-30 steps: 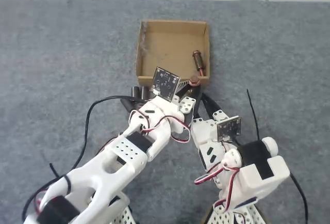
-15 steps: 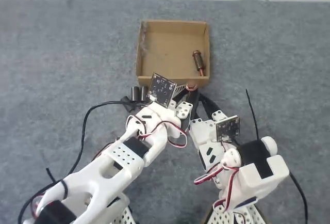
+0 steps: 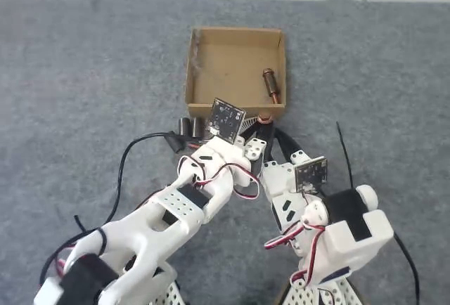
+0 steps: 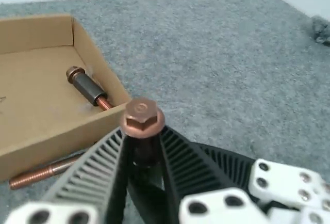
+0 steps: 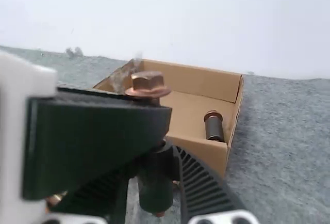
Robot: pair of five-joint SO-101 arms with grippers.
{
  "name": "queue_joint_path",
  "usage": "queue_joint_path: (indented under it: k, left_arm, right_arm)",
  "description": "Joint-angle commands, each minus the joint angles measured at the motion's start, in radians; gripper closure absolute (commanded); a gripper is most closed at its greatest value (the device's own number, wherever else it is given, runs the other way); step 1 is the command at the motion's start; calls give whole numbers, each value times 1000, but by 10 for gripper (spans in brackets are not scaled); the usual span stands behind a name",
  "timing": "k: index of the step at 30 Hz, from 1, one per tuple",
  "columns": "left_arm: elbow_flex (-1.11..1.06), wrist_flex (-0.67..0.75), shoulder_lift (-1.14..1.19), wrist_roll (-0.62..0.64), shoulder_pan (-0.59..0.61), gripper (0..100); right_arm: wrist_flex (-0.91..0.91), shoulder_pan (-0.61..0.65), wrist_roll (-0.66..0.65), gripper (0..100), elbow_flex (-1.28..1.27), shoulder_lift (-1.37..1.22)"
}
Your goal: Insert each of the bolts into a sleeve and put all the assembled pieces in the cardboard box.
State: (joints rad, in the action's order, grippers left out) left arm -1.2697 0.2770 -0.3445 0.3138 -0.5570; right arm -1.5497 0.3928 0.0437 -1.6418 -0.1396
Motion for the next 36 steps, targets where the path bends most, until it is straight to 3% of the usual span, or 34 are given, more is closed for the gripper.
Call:
queue_joint_path:
  k: [1,10,17,36]
  left_arm:
    - [-22,6,51,8,-3,987]
    - [-22,6,51,9,-3,982]
    - [-24,2,51,61,5,855]
    - [-54,-8,2,58,44,852]
  right_arm:
    - [-10,-22,6,992,-31,48]
    - [-15,-24,6,992,-31,48]
    - [-18,-38,6,992,-31,50]
    - [-18,-38,6,992,-31,50]
